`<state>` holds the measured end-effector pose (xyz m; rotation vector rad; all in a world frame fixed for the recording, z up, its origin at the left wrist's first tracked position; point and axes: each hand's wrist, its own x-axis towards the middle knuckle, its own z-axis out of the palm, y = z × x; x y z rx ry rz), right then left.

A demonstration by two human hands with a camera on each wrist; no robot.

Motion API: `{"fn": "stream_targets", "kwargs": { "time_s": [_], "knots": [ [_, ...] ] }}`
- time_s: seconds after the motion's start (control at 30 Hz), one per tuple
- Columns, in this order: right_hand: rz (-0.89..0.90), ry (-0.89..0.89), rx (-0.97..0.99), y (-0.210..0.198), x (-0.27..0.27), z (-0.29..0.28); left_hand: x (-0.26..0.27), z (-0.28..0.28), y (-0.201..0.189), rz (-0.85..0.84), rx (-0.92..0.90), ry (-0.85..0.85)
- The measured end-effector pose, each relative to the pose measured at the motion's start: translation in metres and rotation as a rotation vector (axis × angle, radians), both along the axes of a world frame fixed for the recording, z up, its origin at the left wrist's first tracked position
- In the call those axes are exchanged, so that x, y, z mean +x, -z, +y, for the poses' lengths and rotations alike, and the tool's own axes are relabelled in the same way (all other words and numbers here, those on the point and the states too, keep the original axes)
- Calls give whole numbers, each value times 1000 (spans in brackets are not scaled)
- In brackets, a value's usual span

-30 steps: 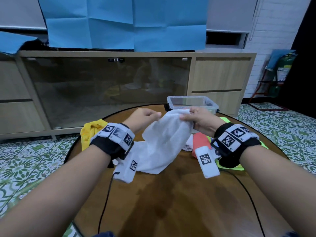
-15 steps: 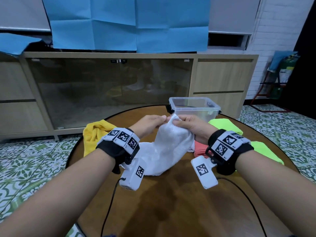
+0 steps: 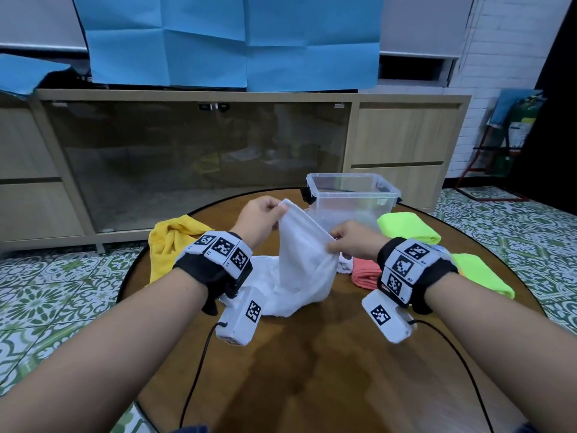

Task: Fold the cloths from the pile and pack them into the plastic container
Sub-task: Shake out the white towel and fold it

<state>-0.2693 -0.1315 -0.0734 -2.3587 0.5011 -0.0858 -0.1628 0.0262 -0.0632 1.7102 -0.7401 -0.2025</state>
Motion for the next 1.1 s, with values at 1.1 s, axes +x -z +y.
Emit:
{"fn": "stream_targets", "kwargs": {
  "time_s": [1.1],
  "knots": [
    [-59,256,302,-24,-75,-119,81,80,9,-63,-54,-749]
  ]
}}
